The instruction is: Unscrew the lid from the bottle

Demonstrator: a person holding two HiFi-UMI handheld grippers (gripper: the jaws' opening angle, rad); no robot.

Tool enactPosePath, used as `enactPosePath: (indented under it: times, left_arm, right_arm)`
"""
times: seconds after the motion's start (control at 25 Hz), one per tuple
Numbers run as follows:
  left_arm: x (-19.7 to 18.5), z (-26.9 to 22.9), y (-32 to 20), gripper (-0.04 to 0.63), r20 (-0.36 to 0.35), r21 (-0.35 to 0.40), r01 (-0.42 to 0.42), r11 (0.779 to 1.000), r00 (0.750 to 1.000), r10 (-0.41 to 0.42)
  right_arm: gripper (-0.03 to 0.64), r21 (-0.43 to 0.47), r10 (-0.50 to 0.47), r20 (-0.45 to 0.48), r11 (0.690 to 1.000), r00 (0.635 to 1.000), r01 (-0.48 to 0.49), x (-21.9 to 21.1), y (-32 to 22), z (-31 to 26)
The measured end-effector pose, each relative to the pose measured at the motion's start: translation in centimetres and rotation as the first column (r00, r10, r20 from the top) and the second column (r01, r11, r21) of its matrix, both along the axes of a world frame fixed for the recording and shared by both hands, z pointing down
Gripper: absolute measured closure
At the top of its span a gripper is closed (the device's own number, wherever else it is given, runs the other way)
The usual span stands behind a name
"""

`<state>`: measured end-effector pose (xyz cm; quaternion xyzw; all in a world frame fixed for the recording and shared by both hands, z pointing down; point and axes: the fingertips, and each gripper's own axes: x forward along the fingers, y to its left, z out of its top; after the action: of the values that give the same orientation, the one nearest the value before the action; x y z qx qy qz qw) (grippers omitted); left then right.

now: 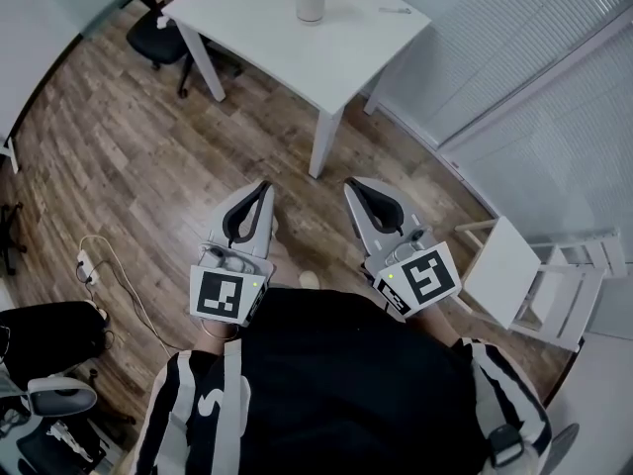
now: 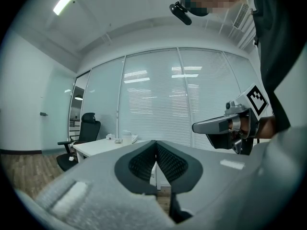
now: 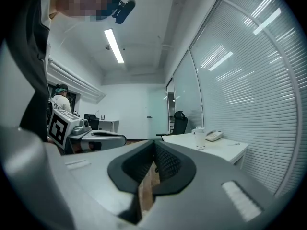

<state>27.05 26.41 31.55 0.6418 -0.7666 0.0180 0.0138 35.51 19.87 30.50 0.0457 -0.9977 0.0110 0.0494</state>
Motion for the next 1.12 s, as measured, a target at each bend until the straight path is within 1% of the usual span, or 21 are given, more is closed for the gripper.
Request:
enactPosePath:
  times: [0.08, 0.2, 0.44, 0.52, 0.64, 0.76, 0.84, 1.0, 1.12]
  left_arm:
    - [-1.1, -0.4, -0.7, 0.595, 0.010, 0.026, -0.008, 1.000, 1.000, 0.007]
    - [-3.1, 0.3, -1.8, 0.595, 0.005, -0.020, -0.009, 1.000, 1.000, 0.009]
    - [-8.3, 0.5, -5.0, 0.595, 0.018, -0.009, -0.032, 0.999, 0.999, 0.032]
    - [-10.1, 0.6, -6.1, 0.595, 0.021, -0.016, -0.037, 0.999, 0.999, 0.038]
    - [-13.2, 0.9, -7.7, 0.595, 0.011, -0.035, -0.035, 0.999, 0.999, 0.036]
    - [-16.0, 0.9, -9.6, 0.595, 0.005, -0.030, -0.045, 0.999, 0.999, 0.045]
    - [-17.6, 0.8, -11.0, 0.595, 0.003, -0.029, -0.058, 0.998, 0.998, 0.058]
    - [-21.0, 0.3, -13.8, 0.595, 0.024, -0.017, -0.107, 0.994, 0.994, 0.107]
    - [-23.9, -0.1, -15.5, 0.595, 0.019, -0.022, -0.116, 0.993, 0.993, 0.117]
  right_arm:
    - [0.617, -0.001, 0.010, -0.002, 1.000, 1.000, -0.010, -0.8, -0.8, 0.3]
    - [0.617, -0.006, 0.032, 0.002, 0.999, 0.999, -0.032, -2.6, -2.4, 0.3]
    - [0.617, 0.005, 0.053, 0.022, 0.999, 0.998, -0.053, -7.8, -5.5, 0.0]
    - [0.617, 0.000, 0.063, 0.025, 0.998, 0.998, -0.063, -9.5, -6.6, 0.2]
    - [0.617, -0.003, 0.077, 0.023, 0.997, 0.997, -0.077, -12.3, -8.2, 0.5]
    - [0.617, 0.001, 0.086, 0.020, 0.996, 0.996, -0.086, -14.9, -9.8, 0.5]
    - [0.617, 0.004, 0.101, 0.016, 0.995, 0.995, -0.101, -16.5, -11.2, 0.4]
    - [0.617, 0.002, 0.137, 0.015, 0.991, 0.990, -0.137, -19.7, -13.9, -0.1]
    - [0.617, 0.002, 0.150, 0.014, 0.989, 0.989, -0.150, -22.4, -15.5, -0.3]
